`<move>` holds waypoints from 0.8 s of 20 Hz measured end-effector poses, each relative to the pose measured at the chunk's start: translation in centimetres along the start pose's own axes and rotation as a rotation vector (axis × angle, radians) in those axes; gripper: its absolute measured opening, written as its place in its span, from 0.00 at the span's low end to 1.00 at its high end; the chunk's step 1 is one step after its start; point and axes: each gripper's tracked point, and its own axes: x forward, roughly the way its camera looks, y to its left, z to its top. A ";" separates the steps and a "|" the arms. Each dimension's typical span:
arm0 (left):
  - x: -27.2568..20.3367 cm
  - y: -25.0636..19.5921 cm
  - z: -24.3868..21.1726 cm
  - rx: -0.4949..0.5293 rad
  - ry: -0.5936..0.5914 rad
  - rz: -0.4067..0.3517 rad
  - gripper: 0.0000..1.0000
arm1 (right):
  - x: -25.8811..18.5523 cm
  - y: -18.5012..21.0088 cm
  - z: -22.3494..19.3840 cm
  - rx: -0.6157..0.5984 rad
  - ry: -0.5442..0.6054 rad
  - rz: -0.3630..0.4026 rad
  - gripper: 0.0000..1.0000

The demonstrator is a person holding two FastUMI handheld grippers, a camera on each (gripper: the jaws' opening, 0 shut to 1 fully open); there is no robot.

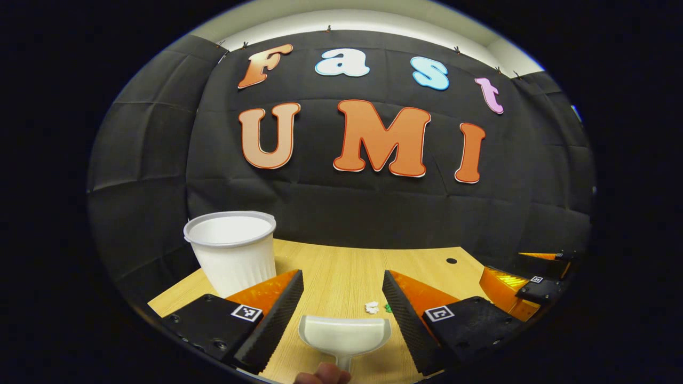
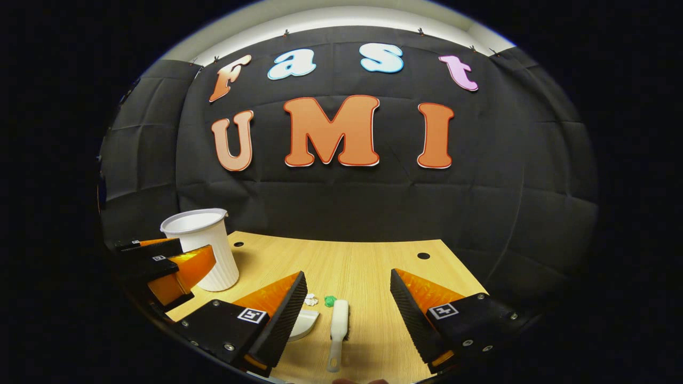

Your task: Pick up the small broom and dustpan from the desktop, sweep the trash into the dustpan with the broom, and then empty the trash into the garbage bin.

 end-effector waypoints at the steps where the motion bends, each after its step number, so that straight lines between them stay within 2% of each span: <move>1: 0.0 -0.1 0.2 -0.001 -0.003 0.000 0.94 | 0.1 0.0 0.0 -0.005 0.000 0.010 0.94; 6: -1.1 0.2 1.8 0.016 -0.069 0.069 0.94 | 0.0 -0.4 1.1 -0.048 -0.057 0.058 0.94; 9: -1.5 0.0 0.8 0.026 -0.054 0.109 0.94 | 0.0 -0.8 0.1 -0.059 -0.050 0.081 0.94; 11: -1.1 -0.4 -1.5 0.014 0.019 0.099 0.94 | 0.8 -0.9 -1.9 -0.055 0.020 0.085 0.94; 13: 0.2 -0.9 -4.0 0.001 0.111 0.059 0.94 | 2.0 -0.5 -4.3 -0.038 0.096 0.080 0.94; 16: 2.4 -0.7 -8.8 -0.004 0.278 -0.003 0.95 | 3.3 0.1 -8.8 -0.004 0.267 0.064 0.94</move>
